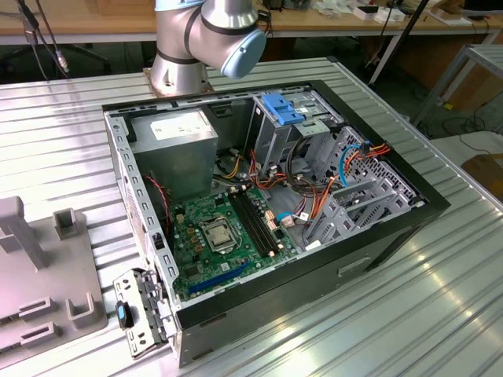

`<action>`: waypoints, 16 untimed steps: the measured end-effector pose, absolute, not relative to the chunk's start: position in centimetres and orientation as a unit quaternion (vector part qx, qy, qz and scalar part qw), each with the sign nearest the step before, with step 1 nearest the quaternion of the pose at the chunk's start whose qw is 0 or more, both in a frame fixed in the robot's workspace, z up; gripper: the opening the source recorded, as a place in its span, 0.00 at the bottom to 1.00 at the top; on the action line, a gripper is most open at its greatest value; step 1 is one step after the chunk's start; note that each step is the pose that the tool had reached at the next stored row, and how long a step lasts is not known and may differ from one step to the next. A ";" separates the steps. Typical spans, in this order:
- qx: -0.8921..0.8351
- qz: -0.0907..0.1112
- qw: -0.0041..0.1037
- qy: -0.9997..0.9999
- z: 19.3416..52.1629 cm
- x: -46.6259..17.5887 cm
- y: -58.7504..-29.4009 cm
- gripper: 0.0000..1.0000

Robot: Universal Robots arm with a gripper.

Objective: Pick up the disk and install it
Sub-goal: 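Pick up the disk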

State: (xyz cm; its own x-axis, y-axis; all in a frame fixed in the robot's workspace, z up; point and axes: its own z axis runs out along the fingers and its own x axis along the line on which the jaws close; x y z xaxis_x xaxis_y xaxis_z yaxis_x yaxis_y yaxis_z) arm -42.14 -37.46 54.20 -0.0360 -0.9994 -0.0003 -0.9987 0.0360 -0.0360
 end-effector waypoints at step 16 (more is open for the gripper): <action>-0.694 -0.013 0.013 0.720 54.0 -33.4 -37.5 0.37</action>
State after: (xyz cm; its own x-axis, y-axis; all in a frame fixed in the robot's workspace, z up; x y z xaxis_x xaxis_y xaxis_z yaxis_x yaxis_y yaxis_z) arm -33.37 -37.46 54.03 -0.0361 -0.9993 -0.0003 -0.9987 0.0361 -0.0360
